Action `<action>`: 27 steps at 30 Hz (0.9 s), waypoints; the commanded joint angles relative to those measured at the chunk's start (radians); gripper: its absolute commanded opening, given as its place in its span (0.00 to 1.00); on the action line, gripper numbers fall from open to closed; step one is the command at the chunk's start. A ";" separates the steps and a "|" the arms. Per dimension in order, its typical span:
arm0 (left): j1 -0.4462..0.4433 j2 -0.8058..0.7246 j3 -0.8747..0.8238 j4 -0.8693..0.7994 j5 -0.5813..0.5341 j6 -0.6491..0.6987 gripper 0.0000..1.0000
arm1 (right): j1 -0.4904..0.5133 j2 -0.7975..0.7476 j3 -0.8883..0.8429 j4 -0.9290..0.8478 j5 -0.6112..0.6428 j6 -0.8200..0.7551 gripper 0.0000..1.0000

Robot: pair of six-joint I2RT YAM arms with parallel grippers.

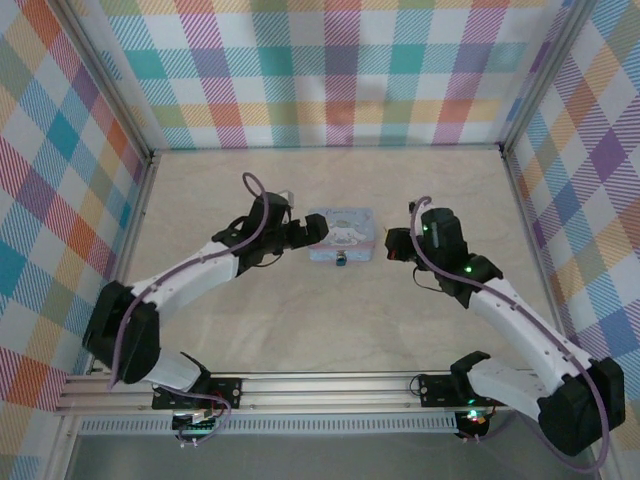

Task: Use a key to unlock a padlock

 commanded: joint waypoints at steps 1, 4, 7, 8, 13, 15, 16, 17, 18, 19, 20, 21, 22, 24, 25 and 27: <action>0.033 0.078 0.071 0.068 -0.003 -0.002 1.00 | -0.007 0.044 0.025 -0.039 0.117 -0.046 0.00; 0.058 0.160 0.112 0.099 0.031 -0.019 1.00 | -0.014 0.110 0.038 -0.025 0.144 -0.066 0.00; 0.066 0.228 0.159 0.119 0.059 -0.015 1.00 | -0.028 0.176 0.043 0.005 0.157 -0.079 0.00; 0.067 0.247 0.177 0.119 0.067 -0.010 1.00 | -0.034 0.196 0.046 0.012 0.158 -0.083 0.00; 0.071 0.342 0.262 0.105 0.096 -0.005 1.00 | -0.059 0.323 0.090 0.051 0.152 -0.112 0.00; 0.071 0.368 0.285 0.102 0.104 -0.005 1.00 | -0.060 0.374 0.118 0.056 0.138 -0.124 0.00; 0.071 0.381 0.299 0.100 0.110 -0.004 1.00 | -0.059 0.397 0.129 0.057 0.125 -0.124 0.00; 0.071 0.392 0.312 0.098 0.116 -0.003 1.00 | -0.059 0.415 0.137 0.062 0.115 -0.123 0.00; 0.071 0.403 0.326 0.095 0.119 -0.004 1.00 | -0.059 0.433 0.144 0.067 0.102 -0.120 0.00; 0.071 0.414 0.340 0.096 0.125 -0.004 1.00 | -0.059 0.451 0.150 0.068 0.091 -0.118 0.00; 0.071 0.425 0.354 0.096 0.130 -0.005 1.00 | -0.060 0.462 0.155 0.068 0.080 -0.115 0.00; 0.071 0.435 0.369 0.096 0.137 -0.006 1.00 | -0.059 0.474 0.158 0.070 0.068 -0.110 0.00; 0.072 0.448 0.385 0.096 0.146 -0.007 1.00 | -0.058 0.481 0.159 0.072 0.054 -0.107 0.00; 0.073 0.469 0.416 0.094 0.162 -0.006 1.00 | -0.051 0.494 0.158 0.076 0.035 -0.102 0.00; 0.072 0.482 0.435 0.089 0.168 -0.007 1.00 | -0.046 0.498 0.159 0.071 0.032 -0.101 0.00; 0.073 0.500 0.462 0.084 0.177 -0.004 1.00 | -0.035 0.499 0.154 0.069 0.024 -0.098 0.00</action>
